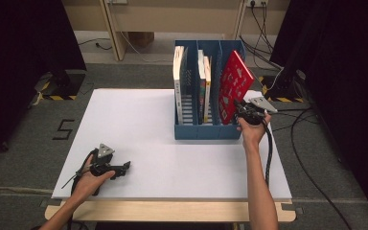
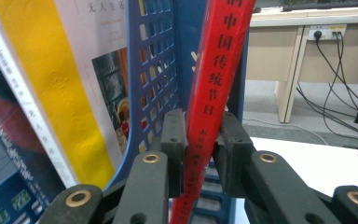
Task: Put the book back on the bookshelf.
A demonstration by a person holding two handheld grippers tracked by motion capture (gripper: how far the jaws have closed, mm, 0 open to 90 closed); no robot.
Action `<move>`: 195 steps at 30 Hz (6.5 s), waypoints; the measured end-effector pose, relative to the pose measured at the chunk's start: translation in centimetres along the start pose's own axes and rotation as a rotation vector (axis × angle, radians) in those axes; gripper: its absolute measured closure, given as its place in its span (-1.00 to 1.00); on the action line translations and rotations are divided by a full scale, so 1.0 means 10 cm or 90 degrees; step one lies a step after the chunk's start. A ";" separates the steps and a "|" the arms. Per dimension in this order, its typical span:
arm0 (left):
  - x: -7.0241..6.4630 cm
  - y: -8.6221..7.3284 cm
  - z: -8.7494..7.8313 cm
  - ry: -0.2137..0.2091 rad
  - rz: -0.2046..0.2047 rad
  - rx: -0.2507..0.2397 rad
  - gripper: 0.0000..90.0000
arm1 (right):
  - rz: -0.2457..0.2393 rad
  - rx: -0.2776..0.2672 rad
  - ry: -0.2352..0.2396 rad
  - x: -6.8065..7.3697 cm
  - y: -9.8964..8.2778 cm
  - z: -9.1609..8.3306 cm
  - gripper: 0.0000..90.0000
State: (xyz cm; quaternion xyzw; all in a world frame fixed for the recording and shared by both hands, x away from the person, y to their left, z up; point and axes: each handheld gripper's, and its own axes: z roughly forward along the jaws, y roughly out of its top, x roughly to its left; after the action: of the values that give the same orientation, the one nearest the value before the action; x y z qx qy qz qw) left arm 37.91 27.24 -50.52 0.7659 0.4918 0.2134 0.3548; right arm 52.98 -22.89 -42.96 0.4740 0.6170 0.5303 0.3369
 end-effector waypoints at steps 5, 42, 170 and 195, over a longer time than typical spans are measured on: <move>0.00 0.00 0.00 0.000 0.000 0.000 -0.70 | 0.017 -0.003 -0.002 -0.01 0.01 0.06 0.69; 0.00 0.00 0.00 0.000 0.000 0.000 -0.70 | 0.066 0.029 0.047 0.11 0.06 -0.41 -0.49; 0.00 0.00 0.00 -0.001 0.000 0.000 -0.71 | -0.015 0.159 0.116 0.79 -0.74 -1.22 -0.65; 0.00 0.00 0.00 -0.001 0.000 0.000 -0.71 | -0.080 0.217 0.136 0.93 -0.96 -1.38 -0.65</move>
State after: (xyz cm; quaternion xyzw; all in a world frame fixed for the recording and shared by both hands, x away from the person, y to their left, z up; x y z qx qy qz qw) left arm 37.92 27.26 -50.52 0.7662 0.4915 0.2125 0.3552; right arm 35.10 -18.64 -48.59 0.4260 0.7582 0.4435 0.2167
